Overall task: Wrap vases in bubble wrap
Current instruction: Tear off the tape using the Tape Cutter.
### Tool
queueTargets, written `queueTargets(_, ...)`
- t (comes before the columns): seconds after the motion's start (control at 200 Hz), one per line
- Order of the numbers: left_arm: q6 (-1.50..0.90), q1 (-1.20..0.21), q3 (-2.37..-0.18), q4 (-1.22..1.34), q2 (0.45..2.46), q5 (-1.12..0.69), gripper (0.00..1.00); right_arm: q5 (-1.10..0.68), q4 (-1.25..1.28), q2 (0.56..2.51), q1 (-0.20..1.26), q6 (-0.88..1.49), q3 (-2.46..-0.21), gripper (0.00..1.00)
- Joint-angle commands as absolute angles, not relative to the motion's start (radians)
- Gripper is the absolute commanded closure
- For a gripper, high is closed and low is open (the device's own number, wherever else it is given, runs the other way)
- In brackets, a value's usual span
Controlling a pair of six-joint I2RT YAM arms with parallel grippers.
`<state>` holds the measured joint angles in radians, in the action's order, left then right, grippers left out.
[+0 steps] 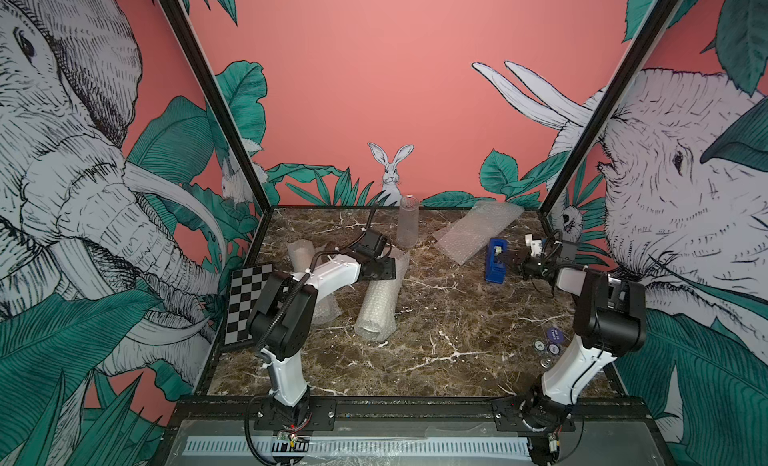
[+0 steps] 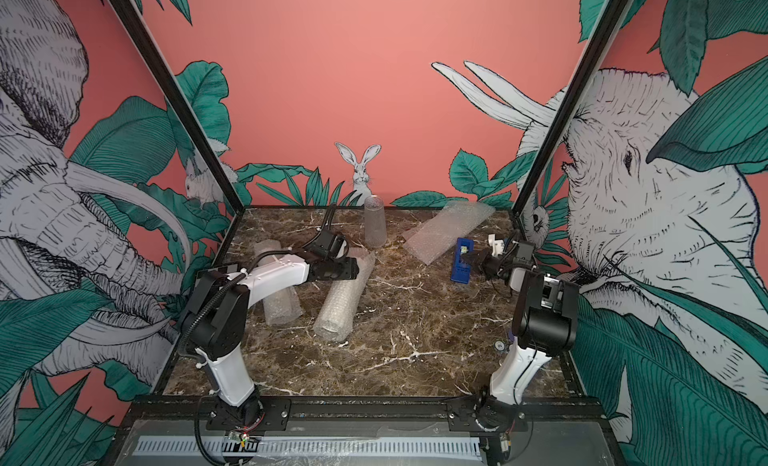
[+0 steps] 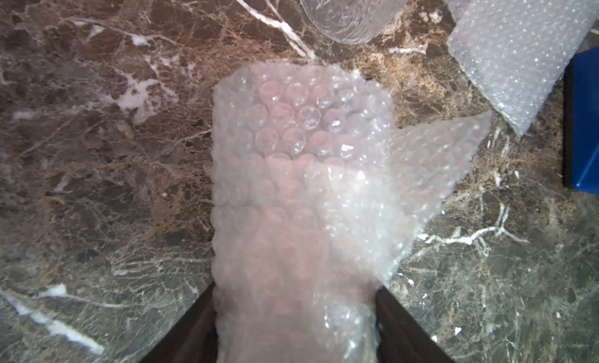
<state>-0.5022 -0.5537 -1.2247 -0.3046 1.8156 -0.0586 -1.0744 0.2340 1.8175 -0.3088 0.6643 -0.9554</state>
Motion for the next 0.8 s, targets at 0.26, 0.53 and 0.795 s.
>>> queueTargets(0.26,-0.512,-0.565,-1.213,-0.438,1.843,-0.055,0.31,-1.035,0.321,1.627,-0.309,0.729,-0.750,1.00)
queueTargets(0.53,-0.514,-0.567,-1.206,-0.434,1.841,-0.058,0.31,-0.937,0.126,1.473,-0.295,0.589,-0.642,1.00)
queueTargets(0.795,-0.514,-0.571,-1.205,-0.431,1.842,-0.061,0.31,-0.834,0.141,1.480,-0.248,0.577,-0.553,1.00)
